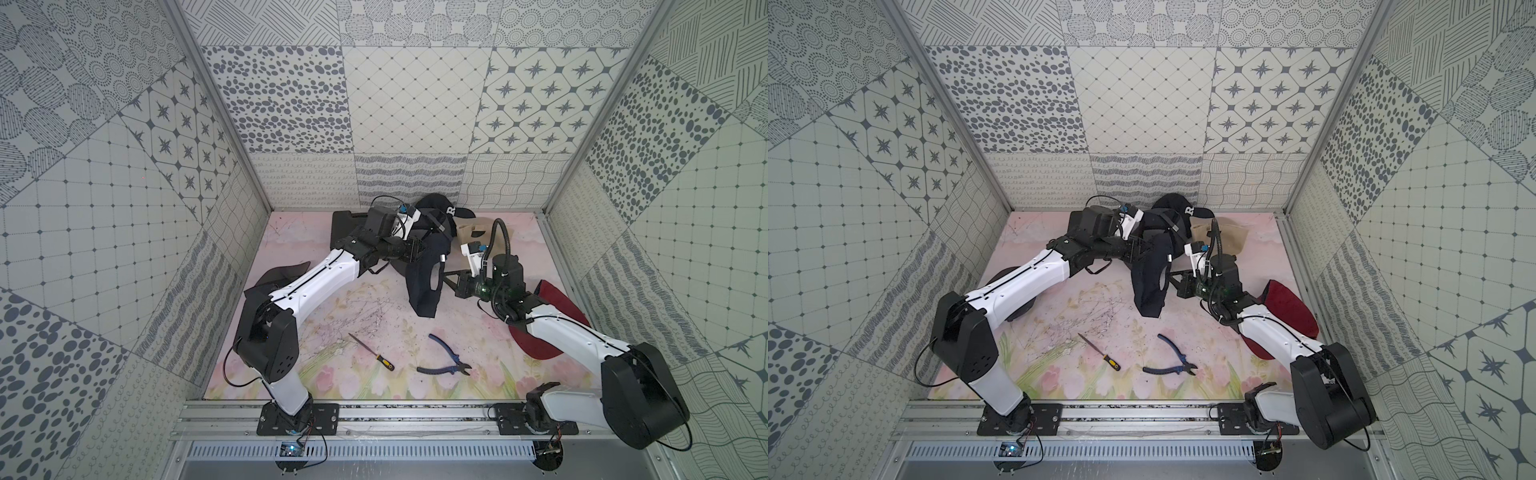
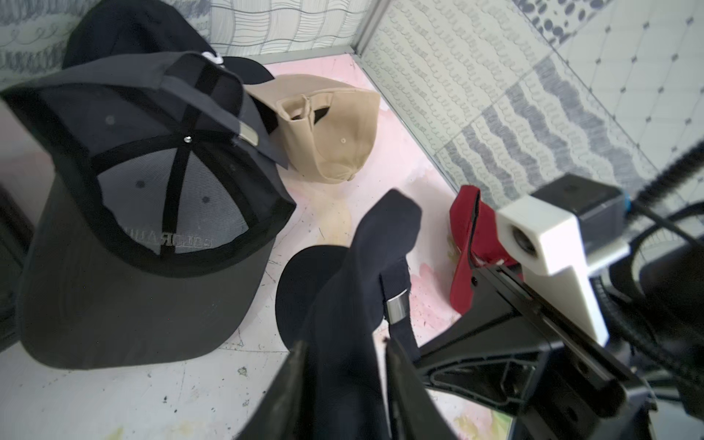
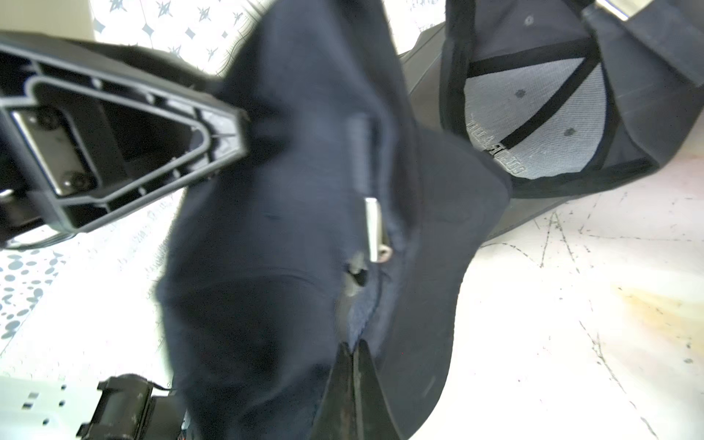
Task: Open the adjustable buckle of the baseball cap
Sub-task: Pick up the baseball cap from the center of the board.
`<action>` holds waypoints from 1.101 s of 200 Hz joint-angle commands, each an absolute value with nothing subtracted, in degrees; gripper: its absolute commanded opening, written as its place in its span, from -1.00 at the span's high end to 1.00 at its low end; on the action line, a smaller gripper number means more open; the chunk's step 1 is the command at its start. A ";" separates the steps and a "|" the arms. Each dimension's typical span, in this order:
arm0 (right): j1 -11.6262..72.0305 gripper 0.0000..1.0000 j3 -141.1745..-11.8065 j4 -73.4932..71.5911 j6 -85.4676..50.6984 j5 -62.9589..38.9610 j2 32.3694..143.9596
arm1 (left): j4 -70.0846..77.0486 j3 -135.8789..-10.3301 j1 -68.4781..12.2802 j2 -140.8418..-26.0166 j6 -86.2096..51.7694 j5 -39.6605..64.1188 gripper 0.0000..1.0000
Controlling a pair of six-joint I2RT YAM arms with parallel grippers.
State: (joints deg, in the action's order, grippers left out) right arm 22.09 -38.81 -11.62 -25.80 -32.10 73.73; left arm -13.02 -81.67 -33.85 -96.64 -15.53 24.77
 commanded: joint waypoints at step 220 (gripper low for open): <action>21.80 1.00 -52.85 -13.51 -16.69 -47.20 77.49 | 2.80 -60.07 -30.26 -81.11 6.44 32.76 -0.34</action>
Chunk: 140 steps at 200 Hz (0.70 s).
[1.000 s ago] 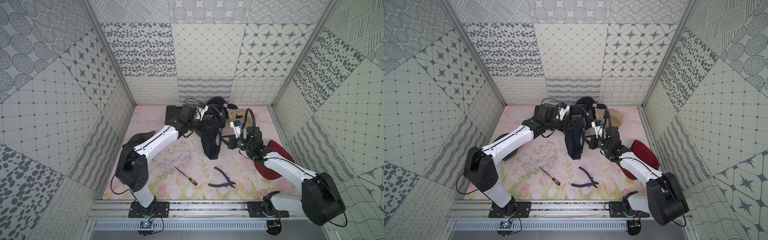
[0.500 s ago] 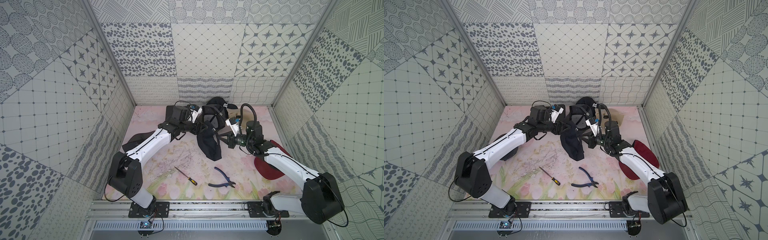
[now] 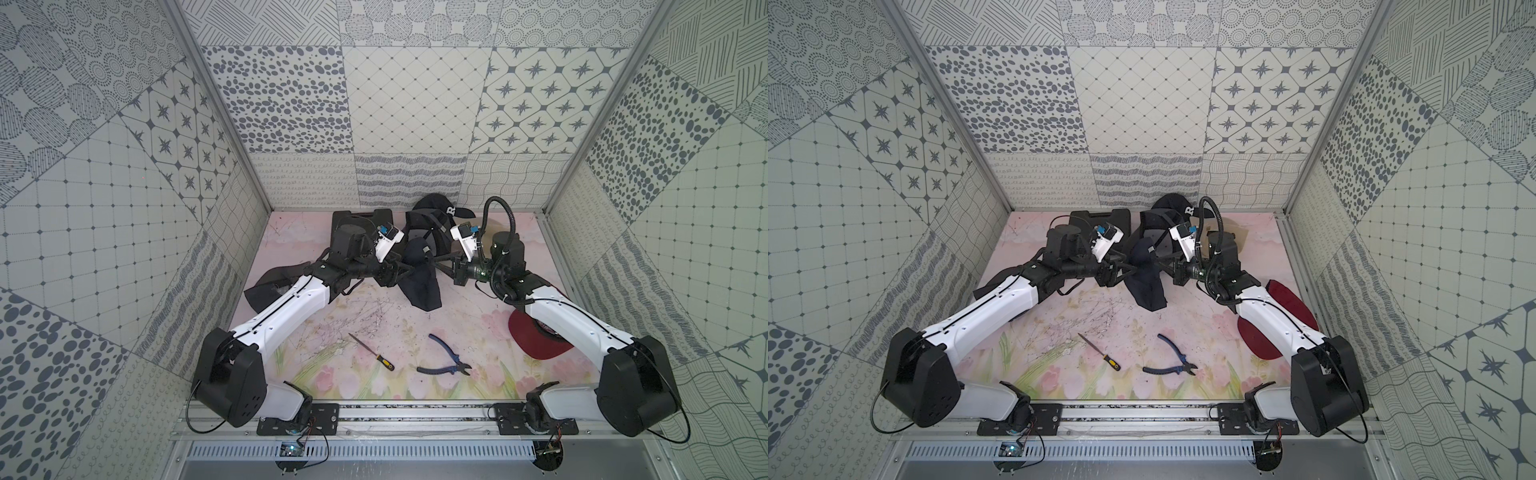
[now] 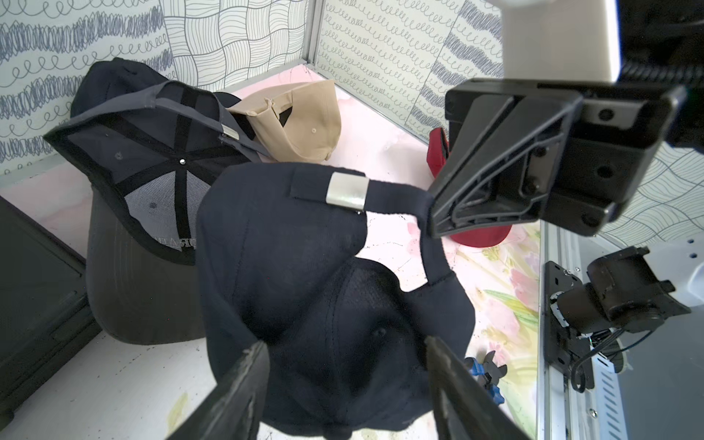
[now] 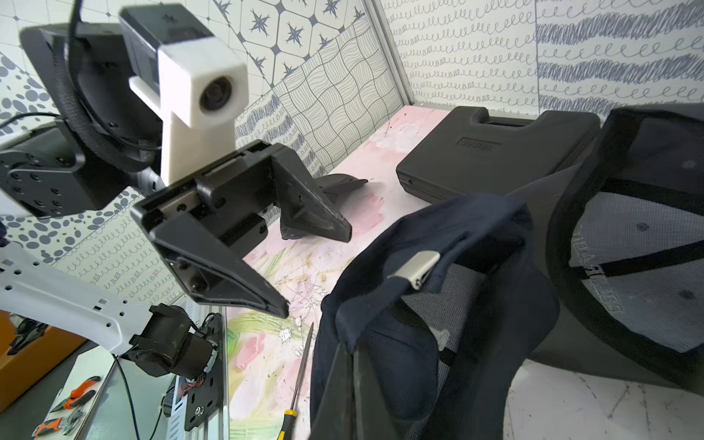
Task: Open the adjustable buckle of the baseball cap
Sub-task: Pick up the baseball cap from the center of the board.
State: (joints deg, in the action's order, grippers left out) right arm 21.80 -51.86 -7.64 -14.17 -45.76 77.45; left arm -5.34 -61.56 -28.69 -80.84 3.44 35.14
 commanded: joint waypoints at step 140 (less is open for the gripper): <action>21.95 1.00 -49.80 -16.08 -18.29 -49.83 76.85 | 11.43 -64.32 -33.46 -90.06 12.55 29.53 -0.25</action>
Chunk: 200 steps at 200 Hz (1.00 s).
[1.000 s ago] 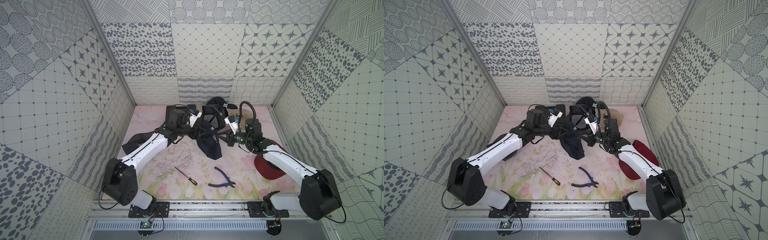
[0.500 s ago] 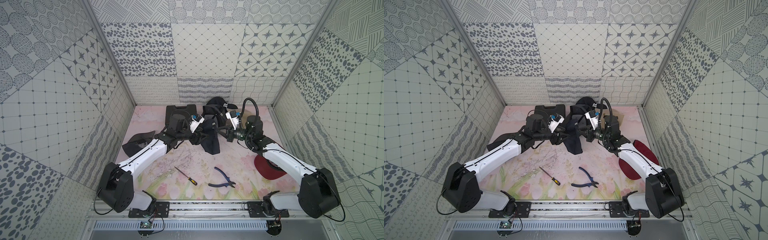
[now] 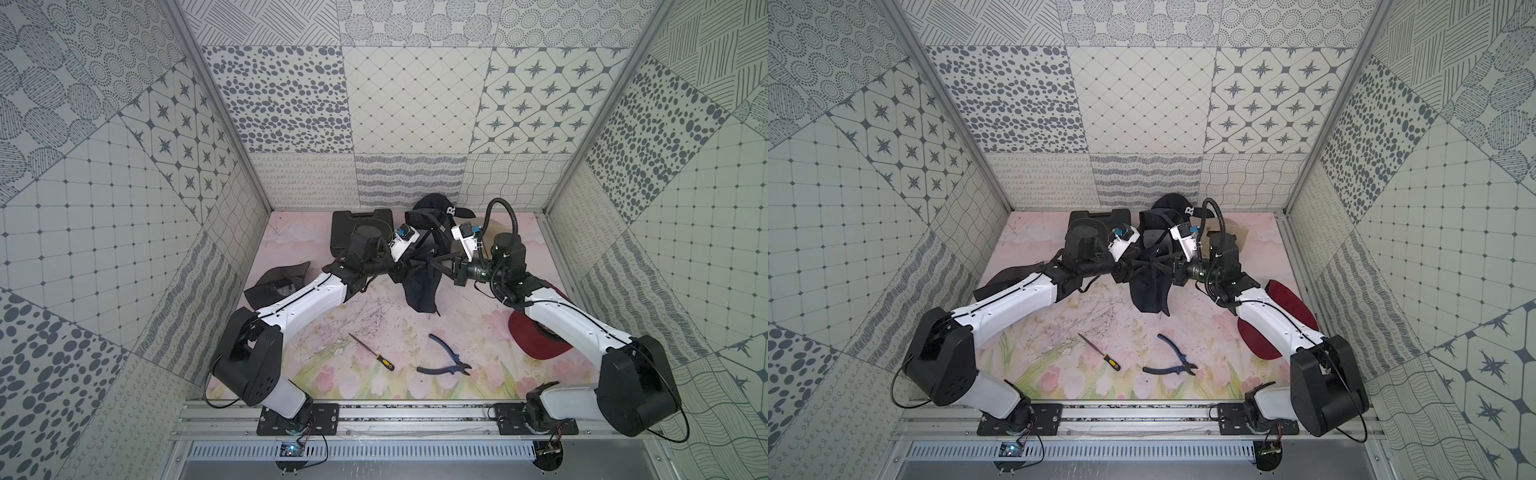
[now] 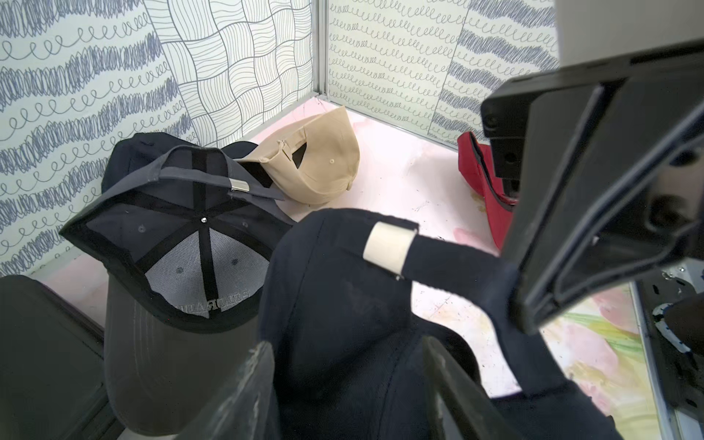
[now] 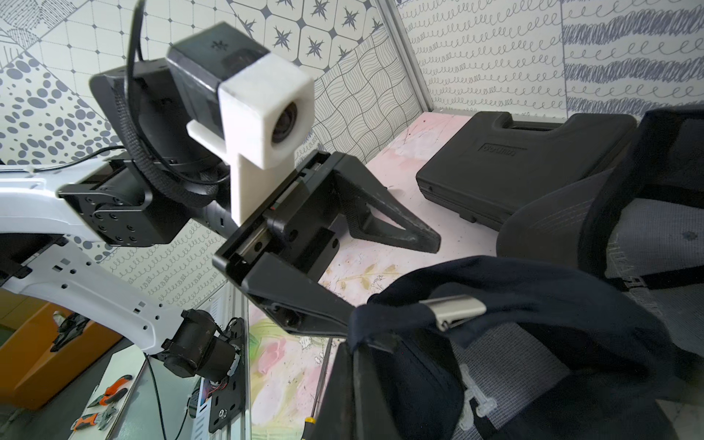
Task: Open the adjustable buckle of the baseball cap
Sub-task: Pick up the baseball cap from the center of the board.
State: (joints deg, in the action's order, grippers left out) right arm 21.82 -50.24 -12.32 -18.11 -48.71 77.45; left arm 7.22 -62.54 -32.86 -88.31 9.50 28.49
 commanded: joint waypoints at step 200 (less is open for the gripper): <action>22.02 0.95 -45.76 -8.89 -19.35 -39.66 78.31 | 16.65 -62.59 -34.65 -89.06 8.72 30.62 1.00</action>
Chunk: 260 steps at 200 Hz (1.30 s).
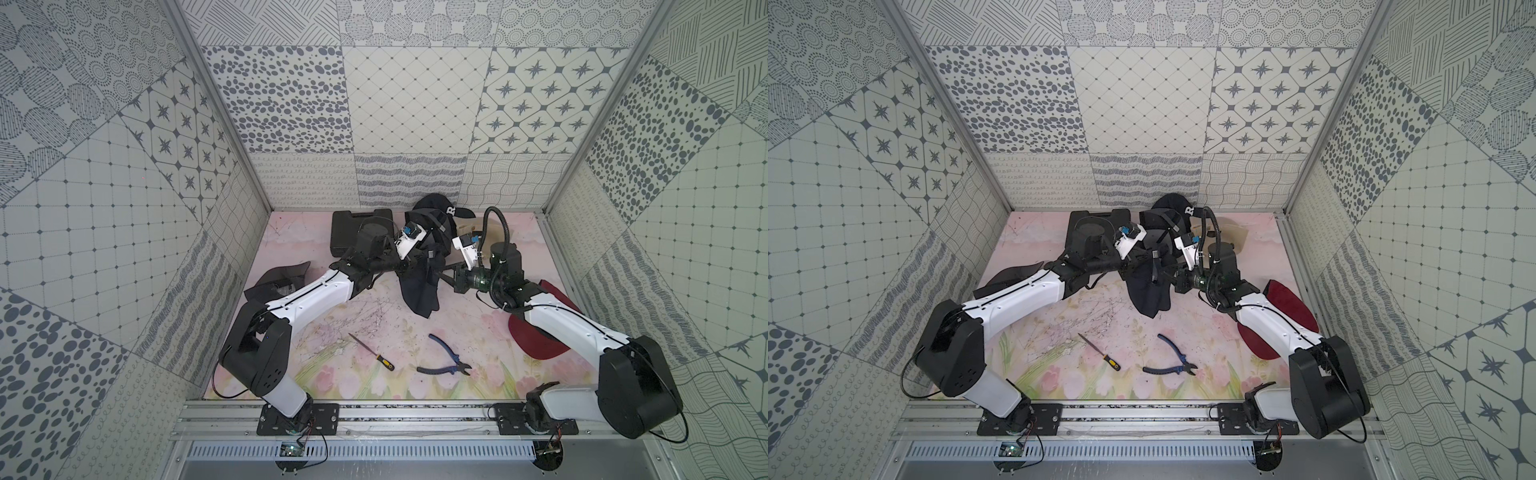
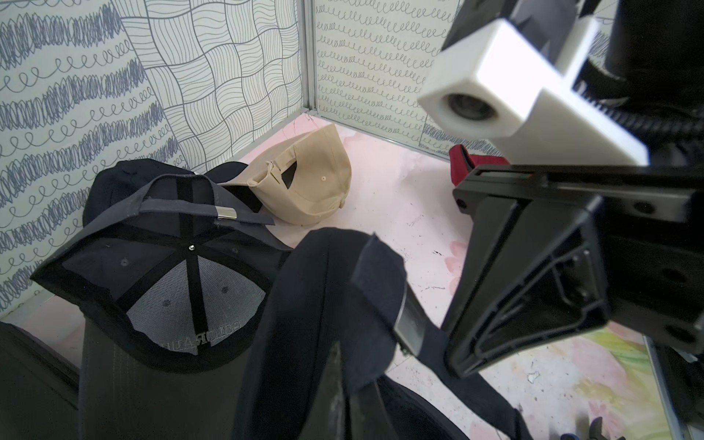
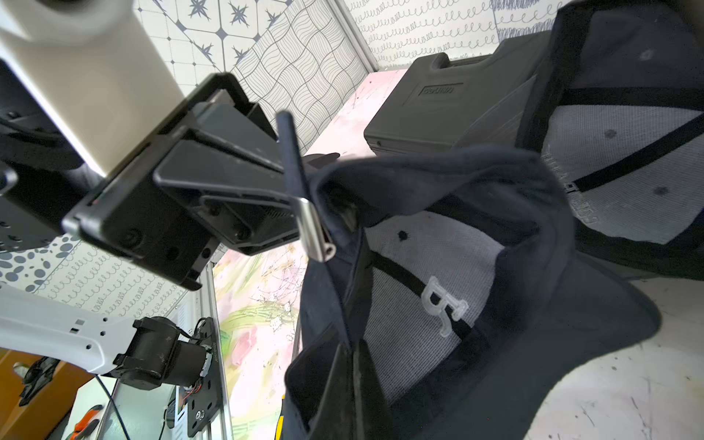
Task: Open the adjustable buckle of the baseball cap
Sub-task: Pick up the baseball cap from the center of the board.
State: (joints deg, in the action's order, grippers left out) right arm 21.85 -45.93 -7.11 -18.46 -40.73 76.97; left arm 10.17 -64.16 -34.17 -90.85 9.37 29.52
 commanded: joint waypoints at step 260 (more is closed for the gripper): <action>19.25 0.05 -74.94 22.64 -6.75 -38.63 80.06 | 8.76 -66.09 -36.04 -90.60 15.72 34.76 1.00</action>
State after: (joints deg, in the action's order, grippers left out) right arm 19.51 -72.62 21.71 -7.20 -36.86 78.96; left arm 9.50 -65.19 -35.62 -91.13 13.39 31.46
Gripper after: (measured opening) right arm 0.479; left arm 0.052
